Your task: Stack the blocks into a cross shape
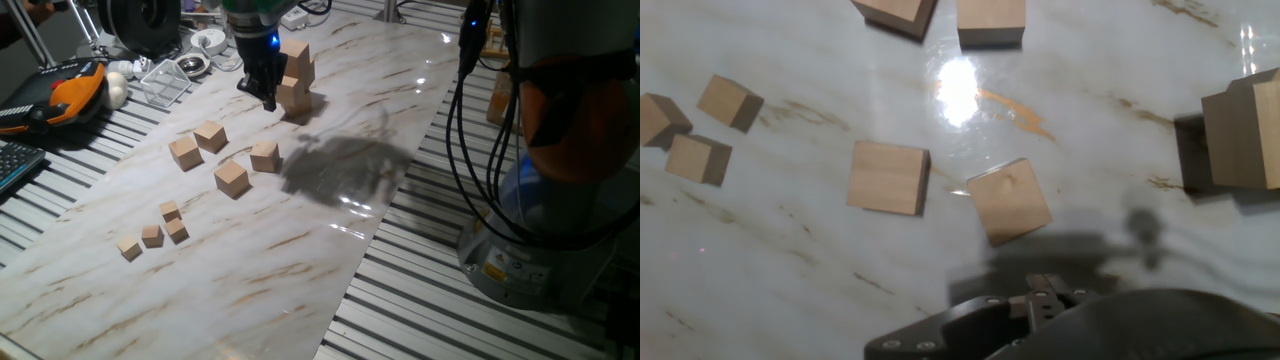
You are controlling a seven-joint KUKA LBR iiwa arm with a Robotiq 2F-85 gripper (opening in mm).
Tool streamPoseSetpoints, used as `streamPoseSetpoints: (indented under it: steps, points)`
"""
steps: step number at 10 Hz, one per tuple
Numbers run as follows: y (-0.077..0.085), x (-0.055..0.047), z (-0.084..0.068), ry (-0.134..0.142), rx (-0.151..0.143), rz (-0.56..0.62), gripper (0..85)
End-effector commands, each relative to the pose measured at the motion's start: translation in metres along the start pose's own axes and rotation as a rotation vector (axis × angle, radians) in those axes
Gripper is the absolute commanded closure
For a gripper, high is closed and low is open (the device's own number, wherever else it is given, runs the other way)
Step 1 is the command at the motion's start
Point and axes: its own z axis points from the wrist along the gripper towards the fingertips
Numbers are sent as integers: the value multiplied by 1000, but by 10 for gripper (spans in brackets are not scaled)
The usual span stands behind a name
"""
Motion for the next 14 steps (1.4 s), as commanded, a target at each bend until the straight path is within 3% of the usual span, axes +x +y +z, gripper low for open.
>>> streamPoseSetpoints:
  steps: [1,14]
  points:
    - [0,0,0,-1,0,0,850]
    - [2,-1,3,-14,6,0,850]
